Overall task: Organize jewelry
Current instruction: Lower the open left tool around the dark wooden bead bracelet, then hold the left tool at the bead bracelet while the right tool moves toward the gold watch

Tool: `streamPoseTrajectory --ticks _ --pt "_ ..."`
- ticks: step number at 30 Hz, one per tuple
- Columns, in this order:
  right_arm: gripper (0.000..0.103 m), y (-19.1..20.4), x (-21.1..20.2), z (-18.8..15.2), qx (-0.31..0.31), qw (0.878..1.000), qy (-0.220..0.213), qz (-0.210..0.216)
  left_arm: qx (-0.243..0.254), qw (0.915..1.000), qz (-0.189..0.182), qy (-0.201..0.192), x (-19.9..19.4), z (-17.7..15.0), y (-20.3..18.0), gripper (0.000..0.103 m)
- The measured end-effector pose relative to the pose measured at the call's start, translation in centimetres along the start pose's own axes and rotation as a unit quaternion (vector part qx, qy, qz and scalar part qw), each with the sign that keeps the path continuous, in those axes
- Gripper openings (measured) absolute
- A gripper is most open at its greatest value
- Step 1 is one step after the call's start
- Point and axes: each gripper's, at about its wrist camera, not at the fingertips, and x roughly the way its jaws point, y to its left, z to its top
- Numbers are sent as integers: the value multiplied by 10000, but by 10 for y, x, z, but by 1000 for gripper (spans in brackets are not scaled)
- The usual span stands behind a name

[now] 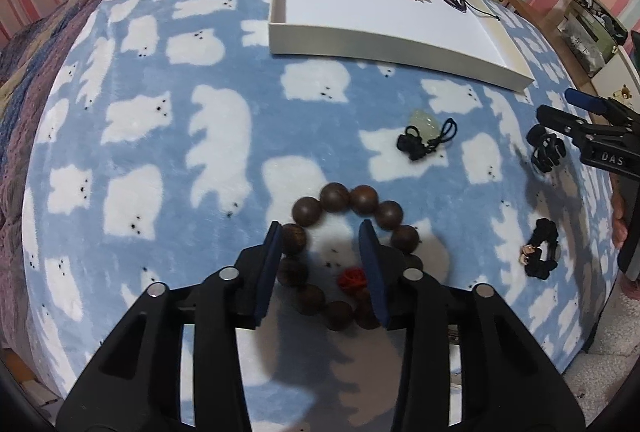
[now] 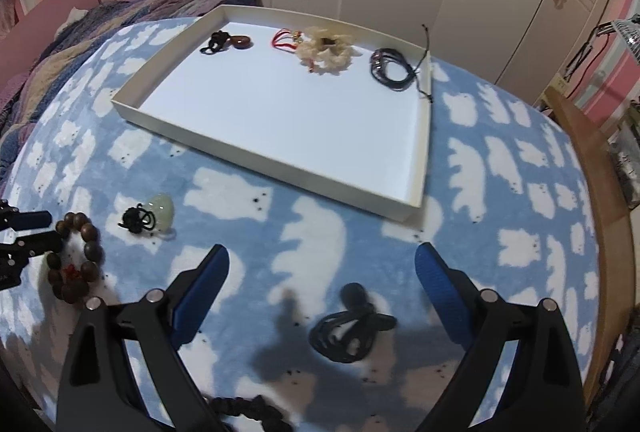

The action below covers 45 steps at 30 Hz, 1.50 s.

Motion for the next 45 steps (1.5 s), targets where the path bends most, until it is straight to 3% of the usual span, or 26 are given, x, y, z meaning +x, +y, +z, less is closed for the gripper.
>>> streamPoseTrajectory --ticks 6,10,36,45 --pt "94 -9 3 -4 47 9996 66 -252 -66 10000 21 14 6 -2 9 45" --pt "94 -17 4 -10 140 9989 97 -429 -34 9999 99 -67 5 -5 11 54" --pt "94 -42 2 -35 763 9960 118 -440 -19 10000 34 -54 13 -7 18 56" --pt "94 -35 -10 -40 717 9965 36 -434 24 10000 1 -47 14 -7 16 56"
